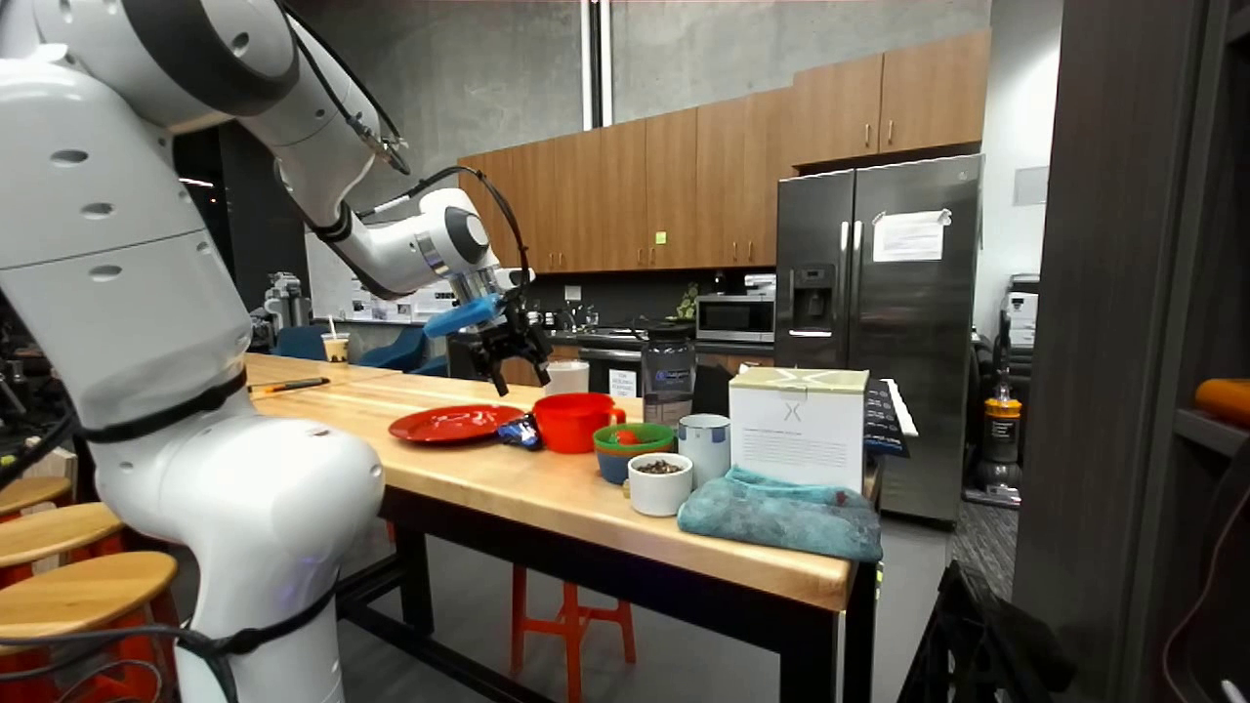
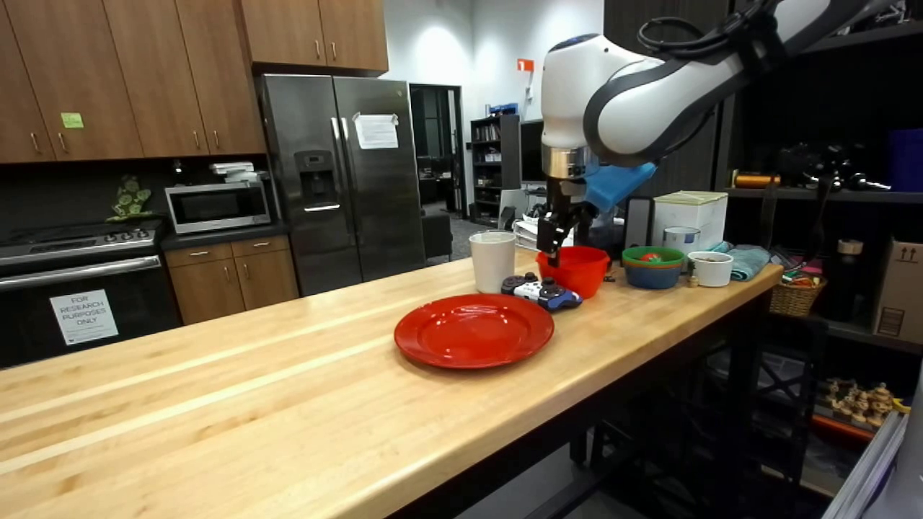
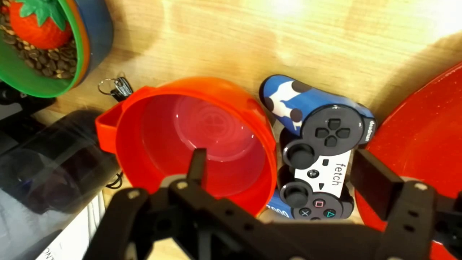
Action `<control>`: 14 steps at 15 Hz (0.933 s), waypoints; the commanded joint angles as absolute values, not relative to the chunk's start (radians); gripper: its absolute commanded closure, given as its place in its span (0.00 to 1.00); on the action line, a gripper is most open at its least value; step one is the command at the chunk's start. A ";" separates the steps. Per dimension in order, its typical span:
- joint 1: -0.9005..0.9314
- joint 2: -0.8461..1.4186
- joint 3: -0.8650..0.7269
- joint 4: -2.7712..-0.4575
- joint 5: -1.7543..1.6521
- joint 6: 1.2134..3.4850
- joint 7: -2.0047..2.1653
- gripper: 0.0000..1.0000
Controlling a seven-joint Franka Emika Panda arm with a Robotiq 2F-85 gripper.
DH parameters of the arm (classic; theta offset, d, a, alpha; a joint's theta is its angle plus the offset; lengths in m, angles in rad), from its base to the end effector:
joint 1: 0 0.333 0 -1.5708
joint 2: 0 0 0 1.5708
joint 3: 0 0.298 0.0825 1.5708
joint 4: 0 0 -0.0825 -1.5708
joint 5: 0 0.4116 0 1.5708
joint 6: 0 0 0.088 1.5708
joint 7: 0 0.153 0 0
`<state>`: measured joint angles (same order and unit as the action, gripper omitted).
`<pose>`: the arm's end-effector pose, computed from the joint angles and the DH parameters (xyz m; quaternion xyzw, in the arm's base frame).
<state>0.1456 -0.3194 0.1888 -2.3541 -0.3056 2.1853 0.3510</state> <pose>0.4813 0.1425 0.3950 0.9824 0.0678 0.1183 0.1274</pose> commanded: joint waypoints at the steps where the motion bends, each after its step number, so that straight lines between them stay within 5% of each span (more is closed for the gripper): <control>1: 0.128 -0.320 0.206 -2.353 -0.298 2.186 0.345 0.00; 14: 0.103 -0.329 0.218 -2.347 -0.357 2.179 0.354 0.00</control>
